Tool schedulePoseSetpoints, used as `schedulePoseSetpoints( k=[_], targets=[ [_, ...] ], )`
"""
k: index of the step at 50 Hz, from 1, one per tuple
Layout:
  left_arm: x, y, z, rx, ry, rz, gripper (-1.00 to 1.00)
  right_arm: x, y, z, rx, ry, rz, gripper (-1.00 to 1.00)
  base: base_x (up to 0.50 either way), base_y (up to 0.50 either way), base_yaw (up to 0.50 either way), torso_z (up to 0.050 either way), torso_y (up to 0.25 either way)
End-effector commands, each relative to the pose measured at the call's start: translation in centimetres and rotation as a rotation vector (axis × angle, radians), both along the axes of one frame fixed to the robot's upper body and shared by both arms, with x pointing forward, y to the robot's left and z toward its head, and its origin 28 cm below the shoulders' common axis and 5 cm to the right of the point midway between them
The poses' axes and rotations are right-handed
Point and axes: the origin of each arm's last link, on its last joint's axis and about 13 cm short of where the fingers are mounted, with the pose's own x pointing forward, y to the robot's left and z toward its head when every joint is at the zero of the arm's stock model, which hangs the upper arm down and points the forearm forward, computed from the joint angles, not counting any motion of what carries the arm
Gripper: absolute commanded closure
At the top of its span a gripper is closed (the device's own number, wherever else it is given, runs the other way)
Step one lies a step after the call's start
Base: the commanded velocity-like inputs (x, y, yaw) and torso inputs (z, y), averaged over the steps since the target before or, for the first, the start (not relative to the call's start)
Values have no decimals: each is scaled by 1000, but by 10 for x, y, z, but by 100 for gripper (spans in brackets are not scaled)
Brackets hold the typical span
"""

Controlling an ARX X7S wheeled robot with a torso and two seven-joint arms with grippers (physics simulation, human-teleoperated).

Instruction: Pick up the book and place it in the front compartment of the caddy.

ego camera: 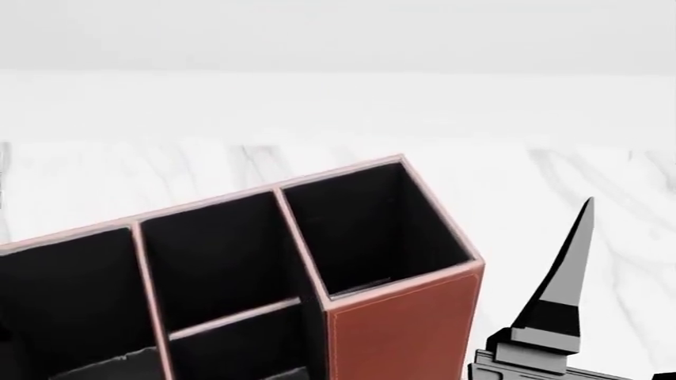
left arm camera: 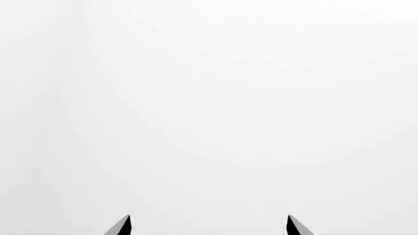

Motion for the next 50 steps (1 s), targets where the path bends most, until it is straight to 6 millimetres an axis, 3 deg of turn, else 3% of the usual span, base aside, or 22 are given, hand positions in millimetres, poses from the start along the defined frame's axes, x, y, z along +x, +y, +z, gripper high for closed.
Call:
schedulePoseSetpoints(
  k=[1,26,36,38,40,50],
  targets=[
    [-1,0,1,-2,9,-9,-100,0,0,0,-16,0,-5,-100,0,0,0,48,0],
    [-4,-1,7,21,25,-33,-100,-1,-1,0,-29,-2,-14,-100,0,0,0,49,0],
    [-10,-12,21,21,95,-434,-100,-1,2,0,-47,-4,0,-100,0,0,0,5,0],
    [-8,-11,17,57,115,-450,-100,0,2,0,-48,-2,4,-100,0,0,0,0,0],
    [-7,-12,27,49,165,-515,-100,0,1,-1,-50,2,0,-100,0,0,0,0,0],
    [-3,-11,41,128,276,-687,-100,0,1,0,-57,1,1,-100,0,0,0,0,0]
  ],
)
